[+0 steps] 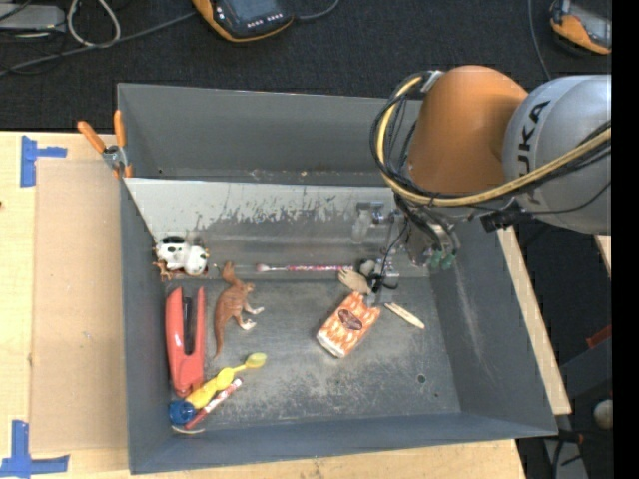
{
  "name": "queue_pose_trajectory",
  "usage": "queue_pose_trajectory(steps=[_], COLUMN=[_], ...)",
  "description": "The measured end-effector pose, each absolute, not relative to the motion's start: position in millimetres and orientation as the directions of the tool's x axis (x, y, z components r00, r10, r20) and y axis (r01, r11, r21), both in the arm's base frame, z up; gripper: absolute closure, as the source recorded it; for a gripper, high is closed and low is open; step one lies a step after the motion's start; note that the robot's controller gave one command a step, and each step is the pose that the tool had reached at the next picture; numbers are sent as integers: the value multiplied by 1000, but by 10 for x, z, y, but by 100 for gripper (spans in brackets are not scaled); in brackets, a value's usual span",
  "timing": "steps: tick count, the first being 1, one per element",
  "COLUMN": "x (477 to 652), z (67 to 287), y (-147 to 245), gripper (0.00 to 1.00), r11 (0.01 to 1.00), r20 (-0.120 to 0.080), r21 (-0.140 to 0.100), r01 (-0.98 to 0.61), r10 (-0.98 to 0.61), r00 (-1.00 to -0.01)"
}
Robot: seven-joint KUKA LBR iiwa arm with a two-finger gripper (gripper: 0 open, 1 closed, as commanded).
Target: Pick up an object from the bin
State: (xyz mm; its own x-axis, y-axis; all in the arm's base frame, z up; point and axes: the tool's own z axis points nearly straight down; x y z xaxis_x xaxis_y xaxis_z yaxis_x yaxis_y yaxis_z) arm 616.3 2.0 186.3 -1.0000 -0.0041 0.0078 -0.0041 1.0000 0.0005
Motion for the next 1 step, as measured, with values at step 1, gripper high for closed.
queue_pose_trajectory(steps=[1], x=[6179], z=[1910], y=[20], gripper=[0], r11=[1000], r20=[0], r21=[0], r01=[-4], r10=[-4], r00=[-1000])
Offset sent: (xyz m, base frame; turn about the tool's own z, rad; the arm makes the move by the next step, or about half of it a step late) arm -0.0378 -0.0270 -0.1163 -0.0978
